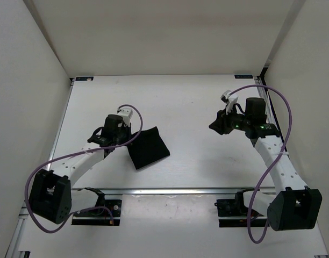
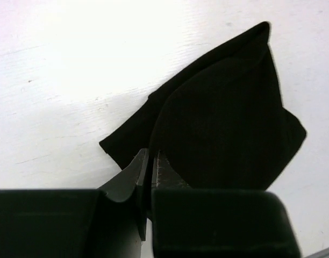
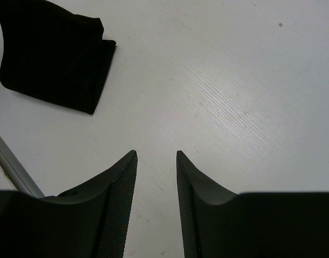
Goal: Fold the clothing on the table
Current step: Fold the skirt
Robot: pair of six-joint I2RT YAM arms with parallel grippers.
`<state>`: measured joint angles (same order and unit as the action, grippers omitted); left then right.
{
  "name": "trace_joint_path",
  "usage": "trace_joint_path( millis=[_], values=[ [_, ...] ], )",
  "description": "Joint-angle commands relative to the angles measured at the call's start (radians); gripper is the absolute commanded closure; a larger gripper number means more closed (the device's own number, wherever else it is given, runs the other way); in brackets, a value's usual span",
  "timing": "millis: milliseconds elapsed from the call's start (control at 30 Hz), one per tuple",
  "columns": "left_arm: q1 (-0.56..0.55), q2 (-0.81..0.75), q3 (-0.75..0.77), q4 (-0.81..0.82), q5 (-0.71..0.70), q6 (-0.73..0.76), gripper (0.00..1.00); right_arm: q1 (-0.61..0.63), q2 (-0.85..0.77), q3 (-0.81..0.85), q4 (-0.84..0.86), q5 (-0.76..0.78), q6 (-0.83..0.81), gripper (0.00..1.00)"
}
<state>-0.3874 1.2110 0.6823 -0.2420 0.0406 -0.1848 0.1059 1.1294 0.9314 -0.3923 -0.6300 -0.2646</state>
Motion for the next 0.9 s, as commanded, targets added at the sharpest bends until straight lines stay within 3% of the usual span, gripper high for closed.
trace_joint_path(
  millis=[0,100,200,300,433,533,600,667,867],
  values=[
    [0.013,0.033,0.013,0.021,-0.039,-0.011,0.88,0.005,-0.034,-0.009,0.015,-0.02,0.005,0.59],
    [0.025,0.068,0.019,0.029,-0.08,-0.028,0.84,0.009,-0.042,-0.019,0.017,-0.014,0.004,0.59],
    [0.047,0.094,0.025,0.029,-0.113,-0.042,0.73,0.002,-0.052,-0.023,0.01,-0.023,0.01,0.59],
    [0.07,0.117,0.045,0.02,-0.137,-0.045,0.25,0.006,-0.057,-0.032,0.003,-0.023,0.008,0.59],
    [0.061,0.078,0.101,-0.028,-0.183,-0.039,0.2,0.006,-0.069,-0.043,0.003,-0.034,0.014,0.58],
    [-0.013,0.012,0.115,-0.022,-0.1,-0.021,0.33,-0.003,-0.077,-0.049,0.009,-0.031,0.022,0.59],
    [0.004,-0.031,0.089,0.042,0.087,-0.063,0.75,0.003,-0.077,-0.062,0.016,-0.045,0.03,0.59],
    [0.06,-0.037,0.054,0.088,0.264,-0.115,0.97,0.002,-0.082,-0.071,0.02,-0.045,0.042,0.59],
    [0.099,0.073,0.002,0.142,0.422,-0.146,1.0,0.005,-0.077,-0.08,0.026,-0.046,0.045,0.58]
  ],
)
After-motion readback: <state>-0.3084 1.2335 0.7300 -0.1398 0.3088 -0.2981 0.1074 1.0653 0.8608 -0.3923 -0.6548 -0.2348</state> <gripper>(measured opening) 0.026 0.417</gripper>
